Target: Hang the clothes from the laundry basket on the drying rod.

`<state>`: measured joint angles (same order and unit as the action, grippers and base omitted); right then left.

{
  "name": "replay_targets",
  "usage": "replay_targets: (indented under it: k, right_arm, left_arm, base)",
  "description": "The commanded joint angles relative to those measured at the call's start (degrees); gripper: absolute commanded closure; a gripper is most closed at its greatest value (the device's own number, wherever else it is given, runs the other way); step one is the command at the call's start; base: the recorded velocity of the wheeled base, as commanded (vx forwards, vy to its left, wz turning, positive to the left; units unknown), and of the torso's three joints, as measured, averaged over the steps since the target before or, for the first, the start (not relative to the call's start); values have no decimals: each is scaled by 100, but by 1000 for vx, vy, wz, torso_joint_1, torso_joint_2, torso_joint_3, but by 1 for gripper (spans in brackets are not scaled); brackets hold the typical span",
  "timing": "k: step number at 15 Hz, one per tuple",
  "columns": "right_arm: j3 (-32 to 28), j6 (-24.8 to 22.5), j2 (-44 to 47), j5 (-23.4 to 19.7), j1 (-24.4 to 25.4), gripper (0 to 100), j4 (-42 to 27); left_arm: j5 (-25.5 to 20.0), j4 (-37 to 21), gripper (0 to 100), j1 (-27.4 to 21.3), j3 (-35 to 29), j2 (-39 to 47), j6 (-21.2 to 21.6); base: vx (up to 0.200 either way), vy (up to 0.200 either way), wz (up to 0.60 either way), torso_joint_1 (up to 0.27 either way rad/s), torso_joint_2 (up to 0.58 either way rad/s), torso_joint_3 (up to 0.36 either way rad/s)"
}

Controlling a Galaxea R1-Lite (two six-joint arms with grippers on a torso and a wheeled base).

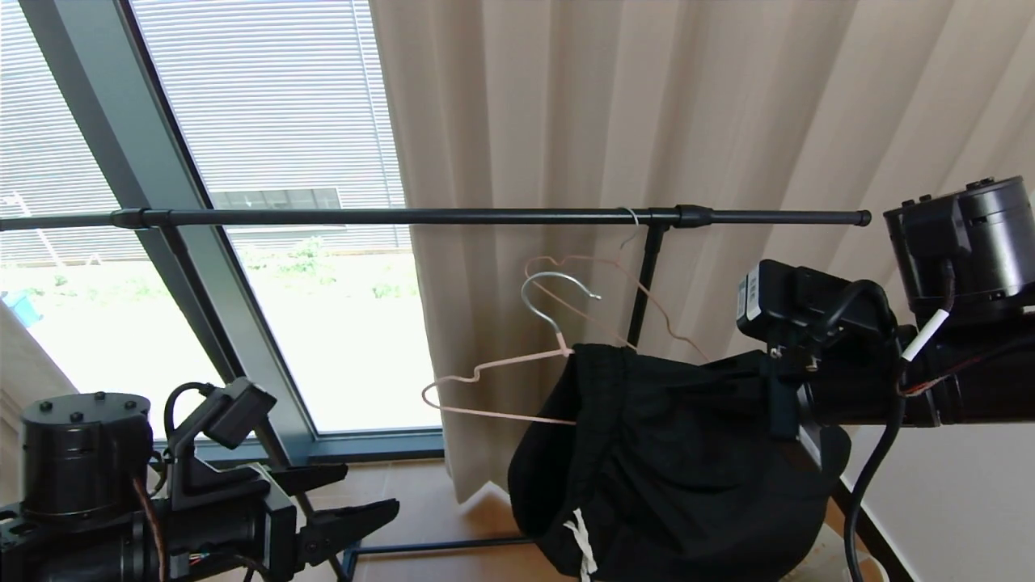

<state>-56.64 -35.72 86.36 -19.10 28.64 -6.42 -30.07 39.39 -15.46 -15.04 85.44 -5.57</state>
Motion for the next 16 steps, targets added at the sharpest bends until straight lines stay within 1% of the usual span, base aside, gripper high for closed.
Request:
replay_targets:
  k: [1, 2, 3, 5, 6, 7, 8, 9, 10, 12, 16]
  right_arm:
    - [83, 127, -146, 21, 10, 100, 115]
    - [171, 223, -181, 21, 63, 100, 273]
    - [267, 355, -225, 29, 90, 100, 414]
    - [478, 619, -242, 240, 213, 100, 801]
    - [513, 654, -260, 293, 248, 100, 897]
    - [654, 812, -374, 311, 283, 100, 1126]
    - [689, 865, -453, 311, 327, 100, 1170]
    - [707, 865, -471, 311, 344, 100, 1179]
    - [759, 874, -559, 311, 380, 100, 1179]
    - [795, 874, -629, 311, 529, 100, 1179]
    - [900, 874, -831, 302, 599, 100, 1187]
  left_arm:
    - [590, -625, 0, -827, -623, -28, -137]
    - [687, -704, 0, -1179, -754, 166, -375]
    - [687, -704, 0, -1416, -816, 315, -524]
    - [801, -678, 0, -1803, -930, 737, -709]
    - [880, -660, 0, -1820, -983, 860, -726]
    - [1144, -573, 0, -1847, -1124, 1194, -858]
    - [1232, -450, 0, -1856, -1238, 1370, -1095]
    - [1258, -406, 0, -1856, -1282, 1440, -1192]
    - [1417, -274, 0, -1847, -1484, 1739, -1500]
    - [1584, -195, 0, -1838, -1660, 2090, -1552]
    - [1830, 324, 0, -1847, -1695, 2530, -1552]
  base:
    - [0, 0, 0, 0, 0, 0]
    - [0, 0, 0, 0, 0, 0]
    - [0, 0, 0, 0, 0, 0]
    - [0, 0, 0, 0, 0, 0]
    - [0, 0, 0, 0, 0, 0]
    - [0, 0, 0, 0, 0, 0]
    - [0, 0, 0, 0, 0, 0]
    - [0, 0, 0, 0, 0, 0]
    - [0, 0, 0, 0, 0, 0]
    - [0, 0, 0, 0, 0, 0]
    - [0, 0, 0, 0, 0, 0]
